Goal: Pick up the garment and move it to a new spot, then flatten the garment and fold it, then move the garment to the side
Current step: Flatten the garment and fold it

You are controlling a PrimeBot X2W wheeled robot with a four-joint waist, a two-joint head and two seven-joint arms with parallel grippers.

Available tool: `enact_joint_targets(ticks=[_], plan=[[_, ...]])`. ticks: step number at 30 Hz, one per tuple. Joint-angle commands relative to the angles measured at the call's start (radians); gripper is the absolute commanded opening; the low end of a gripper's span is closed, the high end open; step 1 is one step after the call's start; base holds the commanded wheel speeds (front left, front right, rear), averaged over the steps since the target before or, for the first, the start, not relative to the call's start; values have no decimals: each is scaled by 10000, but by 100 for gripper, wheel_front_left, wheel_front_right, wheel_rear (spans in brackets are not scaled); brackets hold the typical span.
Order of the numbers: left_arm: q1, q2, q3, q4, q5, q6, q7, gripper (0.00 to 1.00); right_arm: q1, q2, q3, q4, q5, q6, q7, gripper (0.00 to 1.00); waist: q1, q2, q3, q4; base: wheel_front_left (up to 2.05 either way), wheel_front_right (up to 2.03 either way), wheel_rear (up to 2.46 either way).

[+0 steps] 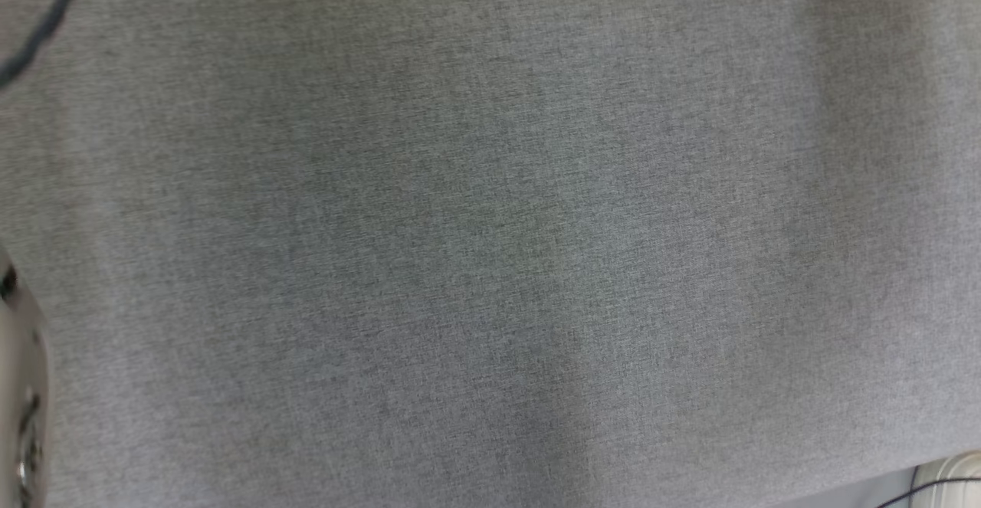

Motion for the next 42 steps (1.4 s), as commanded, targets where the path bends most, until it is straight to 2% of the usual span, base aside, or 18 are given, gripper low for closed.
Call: enact_joint_targets(ticks=[1,7,16,26,32,38,42], plan=[[526,85,45,-295,-327,-71,104,0,353,-256,244,-178,233,10,-41,0,-2,-1,-300,279,0,0,0],[2184,306,229,-1218,-1180,-56,391,0,1334,-672,974,-236,1126,10,-27,0,-2,-1,-1176,619,0,0,0],[4789,167,6,-2094,-2076,-11,1152,0,3190,-1382,1725,-371,2559,10,665,0,-2,-1,-2817,1079,0,0,0],[8848,52,-202,-3295,-2931,346,1863,0,5499,-1475,1958,-16,3335,10,1950,0,-2,-1,-4721,1350,0,0,0],[11198,-246,-348,-4108,-3617,532,2183,0,6706,-1485,1591,268,3408,10,2244,0,-2,-1,-5606,1601,0,0,0],[13163,-551,-562,-4816,-4191,699,2386,0,7710,-1102,545,785,3639,10,2179,0,-2,-1,-6220,1836,0,0,0],[14197,-549,-728,-5188,-4240,823,2467,0,8354,-961,-22,896,3612,10,2151,0,-2,-1,-6473,1969,0,0,0]])
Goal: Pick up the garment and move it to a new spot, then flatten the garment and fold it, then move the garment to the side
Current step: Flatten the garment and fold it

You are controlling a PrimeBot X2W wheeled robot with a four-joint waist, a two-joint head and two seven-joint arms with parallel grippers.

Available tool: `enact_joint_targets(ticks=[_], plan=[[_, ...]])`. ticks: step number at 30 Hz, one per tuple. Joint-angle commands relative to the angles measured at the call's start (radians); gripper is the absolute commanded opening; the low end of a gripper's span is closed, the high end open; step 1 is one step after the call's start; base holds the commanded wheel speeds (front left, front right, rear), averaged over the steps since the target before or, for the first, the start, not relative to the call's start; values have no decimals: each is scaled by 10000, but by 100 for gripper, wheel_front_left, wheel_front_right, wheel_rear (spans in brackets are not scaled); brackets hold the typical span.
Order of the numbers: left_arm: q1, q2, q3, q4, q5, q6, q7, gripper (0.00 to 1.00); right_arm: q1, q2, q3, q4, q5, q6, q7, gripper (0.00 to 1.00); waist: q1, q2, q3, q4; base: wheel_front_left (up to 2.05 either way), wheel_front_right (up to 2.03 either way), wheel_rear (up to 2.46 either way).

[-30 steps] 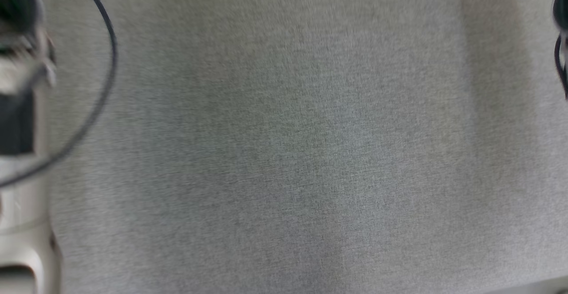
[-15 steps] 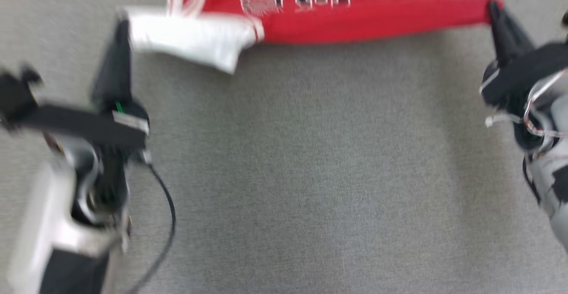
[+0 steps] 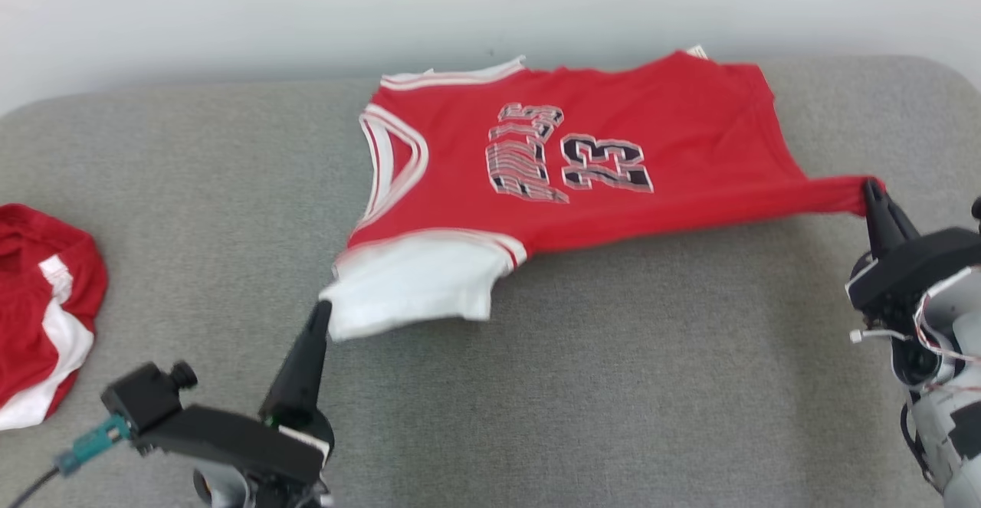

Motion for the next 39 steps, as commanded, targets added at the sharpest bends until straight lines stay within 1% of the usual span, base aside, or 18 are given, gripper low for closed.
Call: enact_joint_targets(ticks=[1,3,5,8,9,13,17,23,28,32,36,39], plan=[[386,2,0,-121,-70,53,21,0,313,53,-153,-28,-1,10,-12,0,3,2,-444,318,0,0,0],[932,79,-98,-258,-151,93,149,0,784,35,-502,-34,-133,10,142,0,3,2,-585,364,0,0,0],[1214,116,-149,-299,-164,131,182,0,1070,-27,-725,51,-323,10,336,0,3,2,-691,390,0,0,0],[1596,59,-212,-321,-255,192,227,0,1442,85,-1056,162,-588,10,874,0,3,2,-828,392,0,0,0],[1596,59,-212,-321,-255,192,227,0,1442,85,-1056,162,-588,10,874,0,3,2,-828,392,0,0,0],[2079,138,-370,-395,-381,278,477,0,2018,126,-1314,15,-1113,10,1838,0,3,2,-956,333,0,0,0],[2606,410,-539,-511,-547,451,951,0,2616,181,-1658,-467,-1678,10,2780,0,3,2,-1071,272,0,0,0],[3362,822,-614,-879,-744,798,1580,0,3684,403,-2797,-1802,-2621,10,4065,0,3,2,-1280,246,0,0,0],[3733,978,-519,-1133,-851,971,1689,0,4803,852,-3775,-3400,-3438,10,5668,0,3,2,-1440,271,0,0,0],[3979,1100,-582,-1216,-975,1229,1980,0,5698,1337,-4290,-4822,-4046,10,6800,0,3,2,-1477,238,0,0,0],[4302,1254,-762,-1344,-1182,1471,2443,0,6286,1744,-4627,-5884,-4594,10,7478,0,3,2,-1443,202,0,0,0],[4479,1359,-840,-1473,-1289,1583,2748,0,6592,2000,-4765,-6327,-4860,10,7709,0,3,2,-1399,190,0,0,0]])
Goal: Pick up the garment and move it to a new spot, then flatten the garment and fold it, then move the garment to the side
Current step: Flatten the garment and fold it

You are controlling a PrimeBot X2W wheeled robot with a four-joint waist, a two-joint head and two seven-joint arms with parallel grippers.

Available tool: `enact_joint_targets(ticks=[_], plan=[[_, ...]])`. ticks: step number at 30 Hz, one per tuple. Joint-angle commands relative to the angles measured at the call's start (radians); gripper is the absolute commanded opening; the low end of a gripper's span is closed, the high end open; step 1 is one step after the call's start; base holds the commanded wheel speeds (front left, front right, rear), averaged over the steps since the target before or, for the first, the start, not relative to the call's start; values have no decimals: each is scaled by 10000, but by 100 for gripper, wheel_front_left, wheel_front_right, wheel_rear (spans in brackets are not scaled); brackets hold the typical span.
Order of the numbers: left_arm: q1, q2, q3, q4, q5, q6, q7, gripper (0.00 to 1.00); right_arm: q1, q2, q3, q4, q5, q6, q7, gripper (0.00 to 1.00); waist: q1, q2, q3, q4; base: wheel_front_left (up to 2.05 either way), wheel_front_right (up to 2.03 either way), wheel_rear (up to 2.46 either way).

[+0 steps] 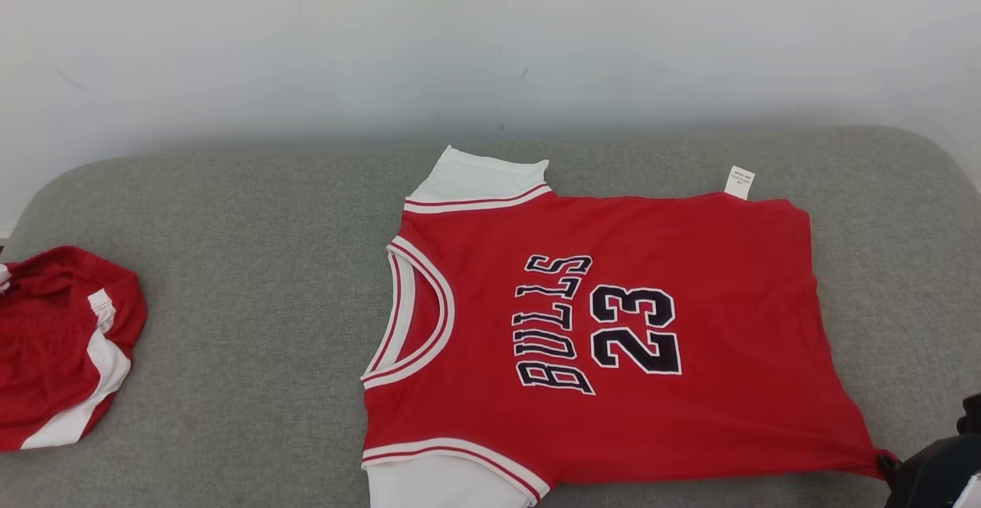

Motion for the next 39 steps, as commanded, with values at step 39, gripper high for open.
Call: enact_joint_targets(ticks=[39], plan=[[-6854,-2136,-310,4580,2702,-784,-3300,0,-2458,1069,-425,641,-706,10,-2855,0,1,-1,1910,-302,0,0,0]])
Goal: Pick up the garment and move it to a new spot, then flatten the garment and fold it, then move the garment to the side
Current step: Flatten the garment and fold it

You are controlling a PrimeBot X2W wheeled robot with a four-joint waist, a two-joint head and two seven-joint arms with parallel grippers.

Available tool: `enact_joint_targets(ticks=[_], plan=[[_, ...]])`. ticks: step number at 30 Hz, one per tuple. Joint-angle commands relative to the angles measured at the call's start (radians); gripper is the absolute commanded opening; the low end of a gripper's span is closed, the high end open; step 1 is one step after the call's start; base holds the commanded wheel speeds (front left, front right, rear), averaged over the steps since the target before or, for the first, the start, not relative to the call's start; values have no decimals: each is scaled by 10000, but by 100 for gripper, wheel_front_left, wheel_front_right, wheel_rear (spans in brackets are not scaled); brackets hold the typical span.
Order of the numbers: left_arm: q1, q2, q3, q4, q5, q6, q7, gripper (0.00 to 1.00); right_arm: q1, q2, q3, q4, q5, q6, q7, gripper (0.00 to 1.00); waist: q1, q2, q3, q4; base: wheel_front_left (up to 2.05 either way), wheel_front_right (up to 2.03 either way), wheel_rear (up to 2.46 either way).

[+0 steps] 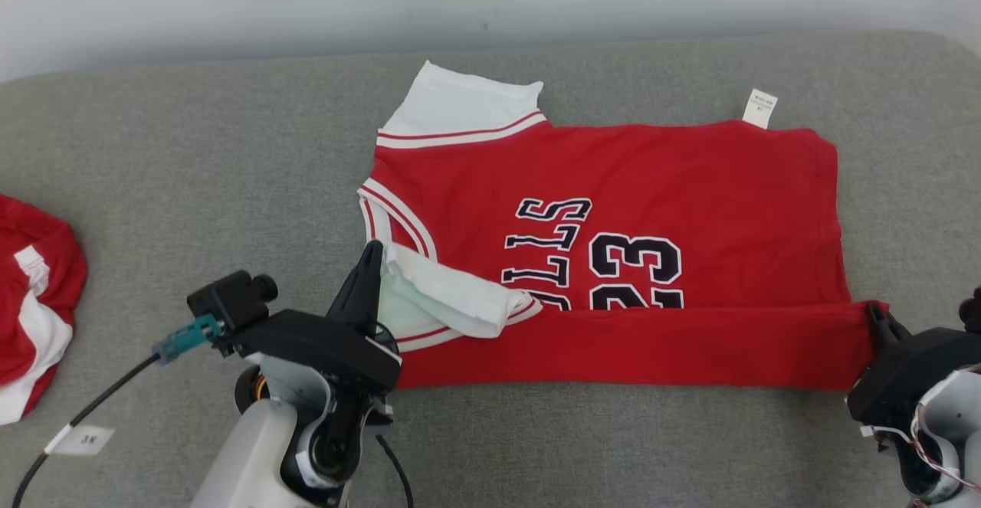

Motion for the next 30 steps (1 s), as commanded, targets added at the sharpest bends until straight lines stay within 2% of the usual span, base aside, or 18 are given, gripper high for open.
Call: enact_joint_targets(ticks=[1,9,15,16,17,18,19,24,30], plan=[[-255,-16,-35,146,106,-22,-88,0,-173,50,59,142,-82,10,-160,0,-2,-1,213,-97,0,0,0],[-1110,-23,32,745,233,-166,-293,0,-694,-26,144,477,-146,10,-873,0,-2,-1,575,-200,0,0,0],[-1412,87,45,1084,360,-204,-421,0,-903,-149,272,845,-211,10,-976,0,-2,-1,713,-237,0,0,0],[-1436,73,6,1169,365,-176,-356,0,-929,-169,264,918,-256,10,-999,9,-2,-1,727,-235,0,0,0],[-1526,63,-62,1289,471,-139,-396,43,-1002,-158,266,1055,-263,10,-1068,100,-2,-1,739,-219,0,0,0],[-1526,63,-62,1289,471,-139,-396,43,-1002,-158,266,1055,-263,10,-1068,100,-2,-1,739,-219,0,0,0],[-1537,78,-102,1368,547,-84,-418,100,-1041,-123,303,1098,-168,10,-1087,100,-2,-1,732,-213,0,0,0],[-1234,370,-412,1687,1233,157,-808,100,-869,-189,497,1045,107,10,-1273,100,-2,-1,505,-180,0,0,0],[-489,879,-919,1667,2166,649,-1254,100,-248,-342,514,453,279,10,-1195,100,-2,-1,51,-107,0,0,0]])
